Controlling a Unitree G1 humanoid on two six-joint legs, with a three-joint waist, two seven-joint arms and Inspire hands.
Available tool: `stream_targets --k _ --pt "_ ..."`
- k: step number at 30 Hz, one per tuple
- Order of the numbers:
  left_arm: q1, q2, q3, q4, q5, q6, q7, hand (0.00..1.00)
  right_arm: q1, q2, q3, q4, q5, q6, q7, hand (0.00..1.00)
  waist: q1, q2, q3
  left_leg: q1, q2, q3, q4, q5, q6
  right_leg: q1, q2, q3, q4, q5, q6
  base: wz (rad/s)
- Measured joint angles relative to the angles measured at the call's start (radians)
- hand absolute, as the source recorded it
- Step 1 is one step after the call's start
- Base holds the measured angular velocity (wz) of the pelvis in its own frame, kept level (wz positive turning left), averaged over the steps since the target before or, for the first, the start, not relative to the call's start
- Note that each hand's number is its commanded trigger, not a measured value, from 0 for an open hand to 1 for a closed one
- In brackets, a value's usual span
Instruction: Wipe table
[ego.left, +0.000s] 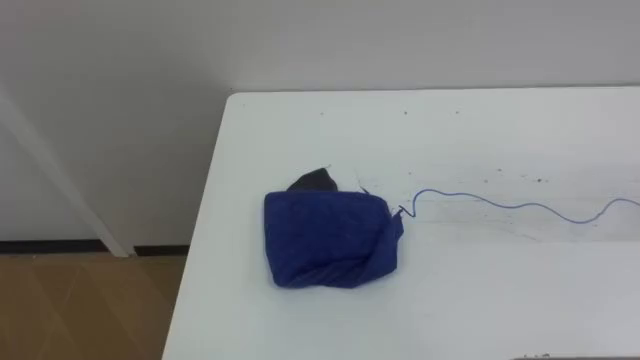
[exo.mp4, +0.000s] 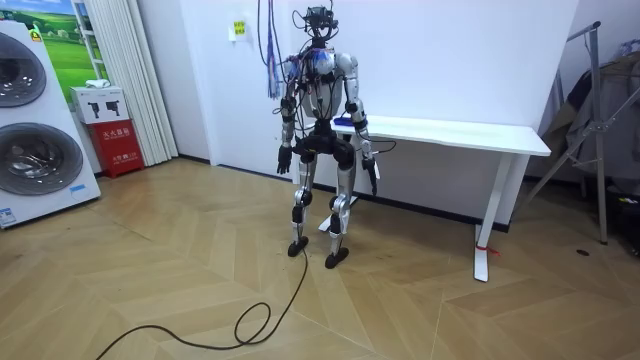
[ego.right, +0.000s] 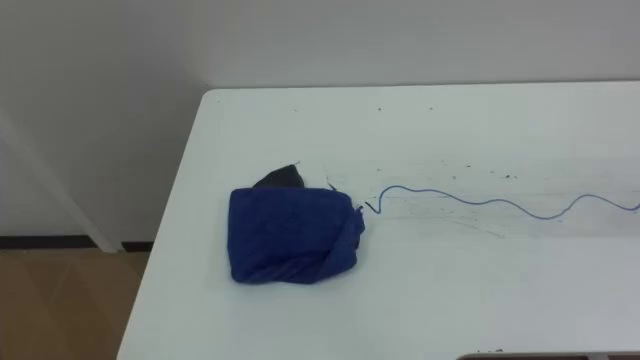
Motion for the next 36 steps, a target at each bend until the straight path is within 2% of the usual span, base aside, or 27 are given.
stream_targets --k 16,23,28,30,31,33,34,36 --pt "0.000 0.000 0.001 0.001 0.000 0.001 0.000 0.00 -0.009 0.000 -0.002 0.011 0.023 0.000 0.001 0.00 0.001 0.004 0.0008 0.002 0.000 0.000 0.000 0.000 0.000 0.000 0.000 0.002 0.001 0.000 0.000 0.00" --pt "0.001 0.005 0.008 0.000 -0.003 0.009 -0.002 0.00 -0.010 -0.001 -0.015 0.083 0.188 0.002 -0.012 0.00 0.000 0.000 0.0014 0.016 0.000 0.006 -0.003 0.000 0.000 0.009 0.001 0.013 -0.002 -0.001 0.001 -0.03" --pt "0.003 0.011 0.068 -0.006 -0.001 0.011 -0.005 0.00 0.019 -0.008 -0.172 0.123 0.390 0.011 -0.069 0.00 -0.019 -0.005 0.0006 0.018 -0.002 0.004 -0.005 0.000 0.000 0.011 0.000 0.012 -0.004 -0.001 0.002 0.01" --pt "0.016 0.017 0.117 -0.011 -0.001 0.019 -0.005 0.00 0.034 -0.027 -0.292 0.135 0.505 0.010 -0.102 0.00 -0.043 -0.010 0.0000 0.022 -0.002 0.008 -0.012 0.000 0.000 0.011 0.001 0.020 -0.005 -0.002 0.003 -0.02" --pt "0.017 0.020 0.130 -0.011 -0.001 0.021 -0.005 0.00 0.036 -0.034 -0.323 0.138 0.533 0.010 -0.111 0.00 -0.050 -0.012 0.0000 0.023 -0.002 0.009 -0.014 0.000 0.000 0.011 0.000 0.021 -0.005 -0.002 0.003 -0.05" --pt "0.018 0.041 0.189 -0.019 -0.003 0.022 -0.005 0.00 0.035 -0.076 -0.458 0.146 0.632 0.010 -0.148 0.00 -0.073 -0.024 -0.0006 0.020 -0.004 0.022 -0.015 0.000 0.000 0.007 -0.001 0.026 -0.003 -0.004 0.006 -0.02" --pt "0.018 0.049 0.204 -0.022 -0.003 0.022 -0.005 0.00 0.036 -0.090 -0.489 0.146 0.658 0.010 -0.163 0.00 -0.078 -0.025 -0.0004 0.019 -0.005 0.027 -0.015 0.000 0.000 0.006 -0.002 0.026 -0.002 -0.004 0.006 -0.11" --pt "0.017 0.090 0.225 -0.029 -0.003 0.023 -0.004 0.00 0.032 -0.143 -0.586 0.135 0.737 0.006 -0.233 0.00 -0.098 -0.037 -0.0007 0.021 -0.007 0.030 -0.015 0.000 0.000 0.006 -0.004 0.027 0.000 -0.004 0.007 -0.10"
